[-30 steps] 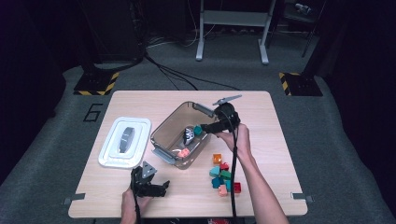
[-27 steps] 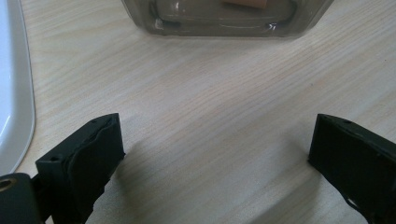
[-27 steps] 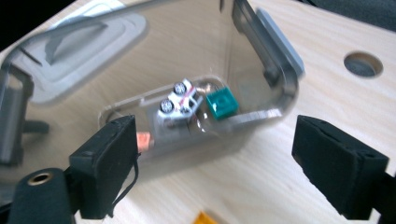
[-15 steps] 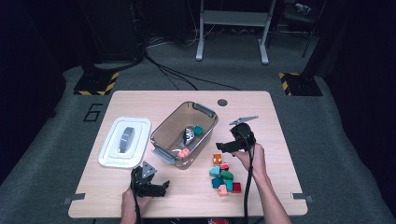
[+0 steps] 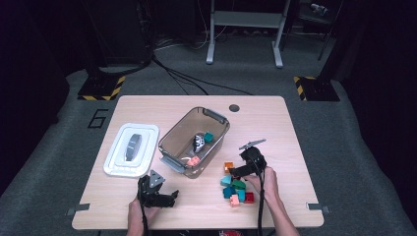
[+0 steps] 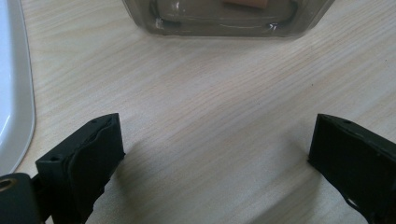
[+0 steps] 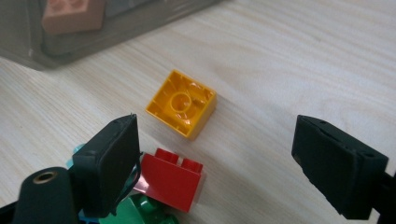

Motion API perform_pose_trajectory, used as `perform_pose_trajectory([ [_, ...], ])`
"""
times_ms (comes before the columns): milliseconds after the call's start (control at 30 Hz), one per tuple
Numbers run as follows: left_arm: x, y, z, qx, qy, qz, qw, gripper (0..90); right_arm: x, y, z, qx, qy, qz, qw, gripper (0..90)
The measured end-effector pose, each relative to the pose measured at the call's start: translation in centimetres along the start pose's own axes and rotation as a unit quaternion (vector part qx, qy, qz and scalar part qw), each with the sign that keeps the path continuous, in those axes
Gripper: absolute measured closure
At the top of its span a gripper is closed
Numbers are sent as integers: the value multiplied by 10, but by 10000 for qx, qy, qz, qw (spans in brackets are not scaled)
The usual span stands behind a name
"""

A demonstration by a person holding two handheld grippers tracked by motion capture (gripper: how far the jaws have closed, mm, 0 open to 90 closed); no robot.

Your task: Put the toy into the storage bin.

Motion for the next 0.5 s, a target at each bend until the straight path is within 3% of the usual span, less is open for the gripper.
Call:
perform_pose_trajectory([
  [267, 0, 0, 0, -5, 0, 0, 10000, 28, 6, 7, 12, 151, 217, -175, 9995, 180],
  [500, 0, 0, 0, -4, 3, -2, 10000, 28, 10, -3, 11, 32, 232, -88, 9997, 179],
])
Point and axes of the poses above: each handheld gripper's, and its own axes: y roughly forward along the jaws, x roughly out of its underside, z roughly to its right, the point moved 6 cm from there along y, roughly forward along the jaws, and after that the axes turned 13 degrees about y, right-handed, at the moved point
